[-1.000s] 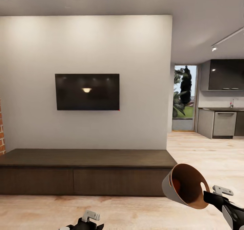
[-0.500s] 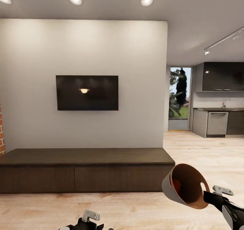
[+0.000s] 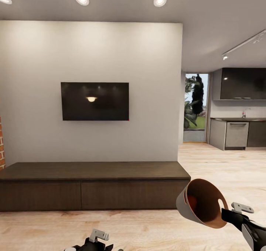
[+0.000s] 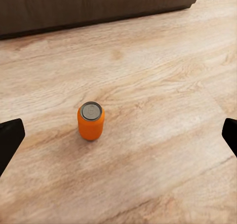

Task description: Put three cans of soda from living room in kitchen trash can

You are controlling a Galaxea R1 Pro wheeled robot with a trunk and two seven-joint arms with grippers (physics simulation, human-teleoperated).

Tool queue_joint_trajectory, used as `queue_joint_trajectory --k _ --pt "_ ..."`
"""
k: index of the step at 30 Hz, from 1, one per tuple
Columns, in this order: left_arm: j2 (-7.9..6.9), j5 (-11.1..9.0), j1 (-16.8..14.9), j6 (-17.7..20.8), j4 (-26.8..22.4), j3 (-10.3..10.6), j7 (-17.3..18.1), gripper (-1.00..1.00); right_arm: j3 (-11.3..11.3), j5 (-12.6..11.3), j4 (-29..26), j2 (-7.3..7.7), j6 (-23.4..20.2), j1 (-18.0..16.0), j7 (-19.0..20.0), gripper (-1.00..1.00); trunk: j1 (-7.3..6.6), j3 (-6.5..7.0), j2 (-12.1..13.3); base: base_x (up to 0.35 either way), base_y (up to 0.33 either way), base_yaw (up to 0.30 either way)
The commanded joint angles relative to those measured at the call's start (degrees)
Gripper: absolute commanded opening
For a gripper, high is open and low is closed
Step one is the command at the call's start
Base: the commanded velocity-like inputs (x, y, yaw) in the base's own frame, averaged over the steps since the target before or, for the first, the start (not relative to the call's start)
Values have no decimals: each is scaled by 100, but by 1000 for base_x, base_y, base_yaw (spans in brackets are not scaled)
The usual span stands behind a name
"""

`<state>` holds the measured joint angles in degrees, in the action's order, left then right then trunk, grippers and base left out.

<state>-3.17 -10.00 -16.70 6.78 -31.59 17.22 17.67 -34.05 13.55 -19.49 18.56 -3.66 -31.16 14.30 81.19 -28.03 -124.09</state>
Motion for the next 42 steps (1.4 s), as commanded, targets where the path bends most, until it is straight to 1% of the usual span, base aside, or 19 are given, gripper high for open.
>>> queue_joint_trajectory --k 1,19,28,42 --pt "0 -1 0 -1 0 1 0 100 -36 -54 -11 -1 -4 -5 44 -100 0 1 -1 0 0 0" --pt "0 1 0 -1 3 1 0 100 -18 -54 -5 -5 -1 -5 40 -100 0 6 -1 0 0 -12" --pt "5 17 0 4 4 1 0 100 -36 -56 -9 -2 4 -5 38 -100 0 44 -1 50 33 -183" --pt "8 21 0 6 4 1 0 100 -86 -63 -11 16 1 -5 35 -100 0 118 -1 235 203 -216"
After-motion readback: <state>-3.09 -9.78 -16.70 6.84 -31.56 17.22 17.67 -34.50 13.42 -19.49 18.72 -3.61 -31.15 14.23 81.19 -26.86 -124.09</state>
